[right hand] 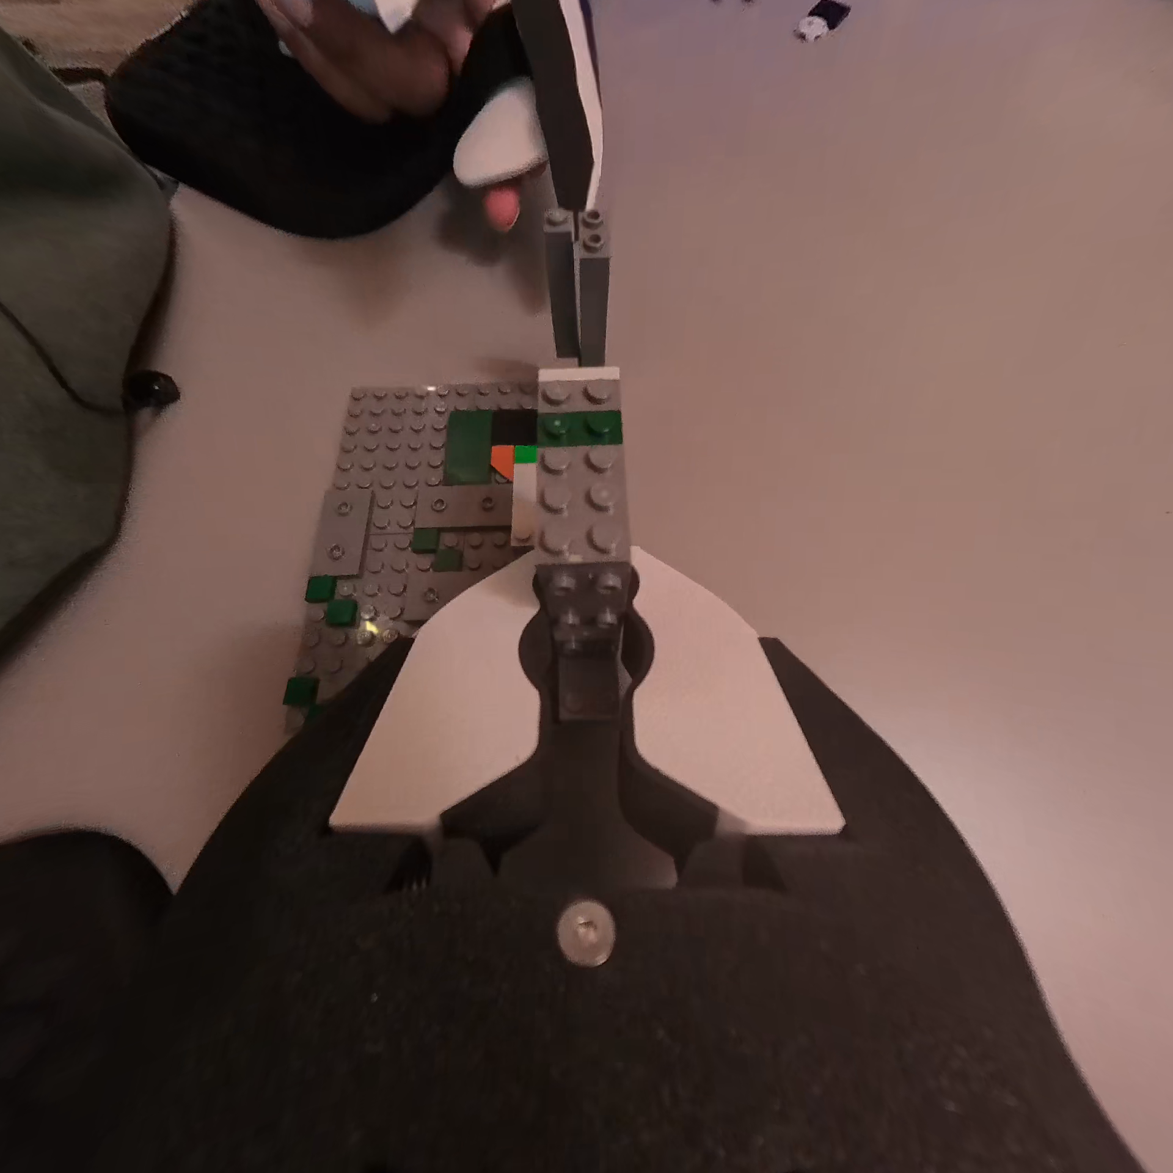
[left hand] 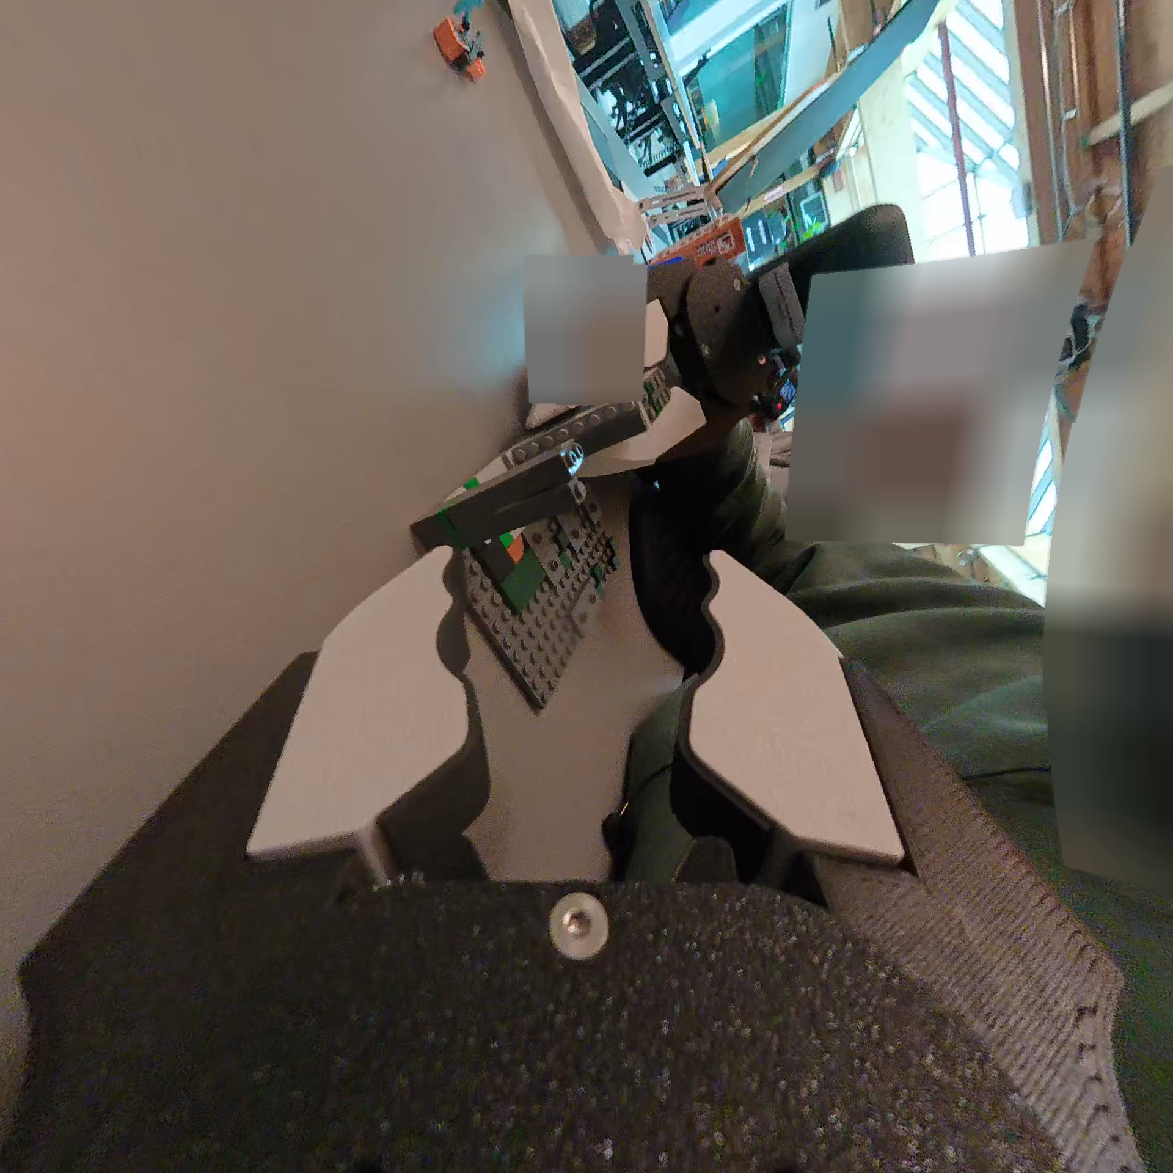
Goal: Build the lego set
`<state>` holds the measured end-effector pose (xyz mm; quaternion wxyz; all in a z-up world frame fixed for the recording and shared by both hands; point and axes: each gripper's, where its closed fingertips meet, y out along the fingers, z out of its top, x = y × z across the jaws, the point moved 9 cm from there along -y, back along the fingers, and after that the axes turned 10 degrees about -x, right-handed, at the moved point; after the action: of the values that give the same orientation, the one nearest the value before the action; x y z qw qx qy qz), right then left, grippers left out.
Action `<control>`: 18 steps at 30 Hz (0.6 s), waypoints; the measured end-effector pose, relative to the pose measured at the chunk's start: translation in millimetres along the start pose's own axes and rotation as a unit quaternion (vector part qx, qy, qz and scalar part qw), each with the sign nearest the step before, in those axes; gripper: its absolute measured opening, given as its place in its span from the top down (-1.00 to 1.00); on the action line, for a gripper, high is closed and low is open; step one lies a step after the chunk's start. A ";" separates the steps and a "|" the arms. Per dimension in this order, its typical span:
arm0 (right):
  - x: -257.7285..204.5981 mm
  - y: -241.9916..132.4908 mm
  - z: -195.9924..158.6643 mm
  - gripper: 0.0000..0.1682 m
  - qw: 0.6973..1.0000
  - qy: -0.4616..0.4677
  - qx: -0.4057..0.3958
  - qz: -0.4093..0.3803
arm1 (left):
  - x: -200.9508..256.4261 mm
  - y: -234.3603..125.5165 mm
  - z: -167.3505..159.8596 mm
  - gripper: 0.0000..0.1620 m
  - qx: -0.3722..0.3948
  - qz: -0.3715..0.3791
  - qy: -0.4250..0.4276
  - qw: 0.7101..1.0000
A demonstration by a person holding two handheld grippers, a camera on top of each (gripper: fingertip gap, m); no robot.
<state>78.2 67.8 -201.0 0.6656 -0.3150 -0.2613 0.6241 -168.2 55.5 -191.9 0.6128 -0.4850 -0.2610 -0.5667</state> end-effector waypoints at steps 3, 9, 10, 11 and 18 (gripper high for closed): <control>2.9 1.9 -1.6 0.79 1.000 -0.005 -0.004 0.009 | 1.5 0.7 0.2 0.18 -0.008 0.000 0.023 1.000; 5.9 -2.3 -3.7 0.65 1.000 -0.009 0.000 0.011 | 0.0 1.2 0.9 0.23 -0.009 -0.012 0.047 0.999; 5.7 -5.2 -4.2 0.63 1.000 -0.011 0.002 0.011 | -0.6 0.9 1.2 0.24 -0.010 -0.014 0.048 0.999; 5.1 -8.7 -4.4 0.61 1.000 -0.012 0.003 0.009 | -0.8 0.3 1.9 0.25 -0.010 -0.018 0.050 0.999; -1.2 -40.2 11.2 0.60 1.000 -0.006 0.011 -0.021 | -0.1 -1.1 9.7 0.29 -0.026 -0.016 0.096 0.995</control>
<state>96.5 66.7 -163.6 0.6806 -0.2980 -0.2648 0.6147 -167.0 64.4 -187.8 0.6132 -0.4400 -0.1931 -0.6270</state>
